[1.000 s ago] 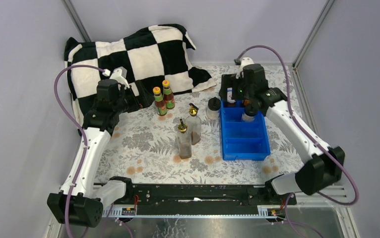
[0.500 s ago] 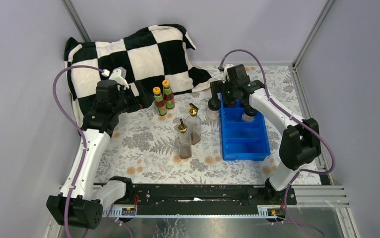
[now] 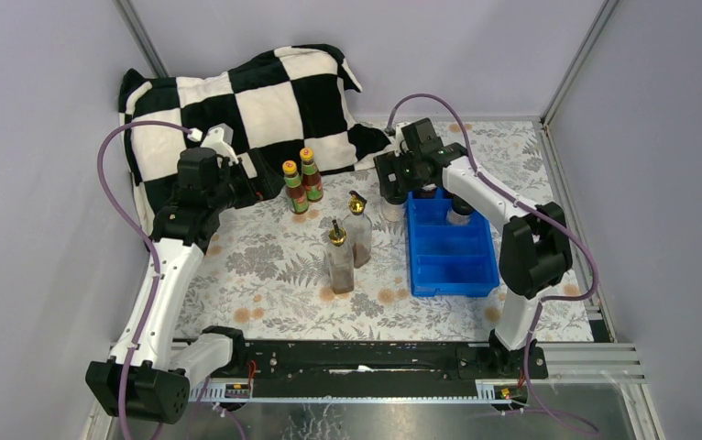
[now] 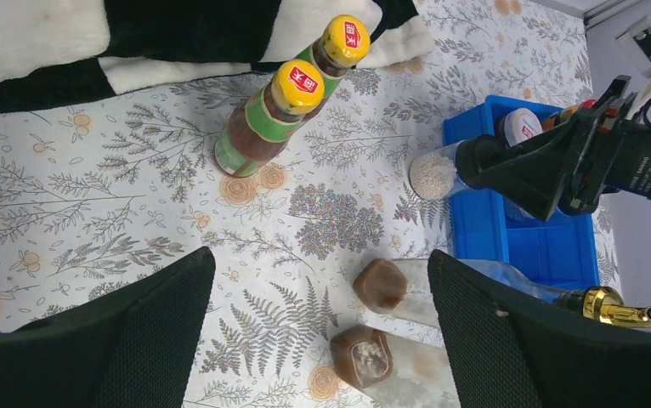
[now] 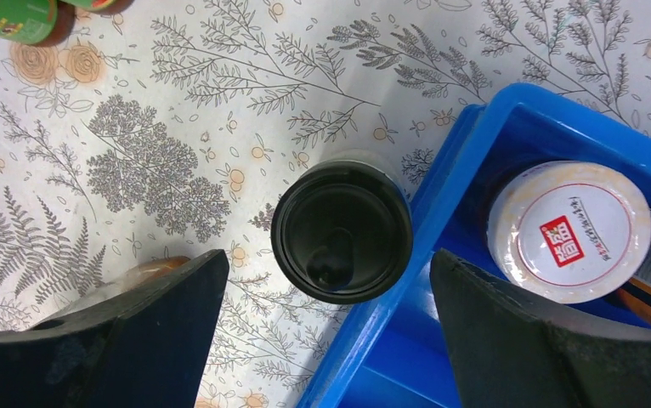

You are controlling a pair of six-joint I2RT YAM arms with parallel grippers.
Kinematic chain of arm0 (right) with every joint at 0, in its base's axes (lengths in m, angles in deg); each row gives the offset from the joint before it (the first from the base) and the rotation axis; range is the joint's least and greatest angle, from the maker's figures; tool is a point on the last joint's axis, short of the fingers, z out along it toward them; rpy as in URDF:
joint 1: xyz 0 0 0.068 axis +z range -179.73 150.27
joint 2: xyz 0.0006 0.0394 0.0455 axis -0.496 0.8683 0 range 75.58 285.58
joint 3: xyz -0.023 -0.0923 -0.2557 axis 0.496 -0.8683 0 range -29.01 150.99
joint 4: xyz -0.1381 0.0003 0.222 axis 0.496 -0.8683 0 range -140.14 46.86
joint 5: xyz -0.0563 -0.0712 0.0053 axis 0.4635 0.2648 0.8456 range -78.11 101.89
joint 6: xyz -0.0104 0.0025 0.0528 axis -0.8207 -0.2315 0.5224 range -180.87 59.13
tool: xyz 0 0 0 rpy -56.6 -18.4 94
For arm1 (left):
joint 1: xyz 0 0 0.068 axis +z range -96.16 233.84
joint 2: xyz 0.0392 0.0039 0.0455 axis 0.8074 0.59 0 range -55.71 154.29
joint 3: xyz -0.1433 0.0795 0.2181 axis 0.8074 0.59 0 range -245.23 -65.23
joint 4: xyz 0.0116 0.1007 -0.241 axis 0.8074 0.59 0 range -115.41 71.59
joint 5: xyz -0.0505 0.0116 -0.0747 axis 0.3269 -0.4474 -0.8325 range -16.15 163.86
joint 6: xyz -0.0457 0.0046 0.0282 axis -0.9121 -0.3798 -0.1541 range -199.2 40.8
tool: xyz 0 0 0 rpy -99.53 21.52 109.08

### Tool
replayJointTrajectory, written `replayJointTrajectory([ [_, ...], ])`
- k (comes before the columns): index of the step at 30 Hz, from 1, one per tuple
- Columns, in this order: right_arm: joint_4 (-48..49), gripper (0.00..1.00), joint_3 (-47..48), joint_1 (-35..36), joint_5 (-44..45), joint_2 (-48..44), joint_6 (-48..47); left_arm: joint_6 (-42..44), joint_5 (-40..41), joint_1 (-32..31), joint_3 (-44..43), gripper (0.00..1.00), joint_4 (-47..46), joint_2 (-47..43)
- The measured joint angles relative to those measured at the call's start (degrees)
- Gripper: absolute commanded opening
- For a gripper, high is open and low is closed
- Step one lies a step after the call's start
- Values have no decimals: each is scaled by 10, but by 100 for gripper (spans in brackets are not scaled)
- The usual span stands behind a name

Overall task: Organize the condiment bottles
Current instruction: Pick up the bottle from the center of the board.

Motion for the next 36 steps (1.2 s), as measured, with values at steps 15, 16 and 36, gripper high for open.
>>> replayJointTrajectory([
  [15,-1,78,29,19,25,61,-6,0,2,0,13,99,0,-1],
  [16,-2,77,32,20,28,66,-6,0,3,0,13,99,0,-2],
  [36,-7,59,40,25,67,73,-8,0,5,0,19,99,0,-3],
])
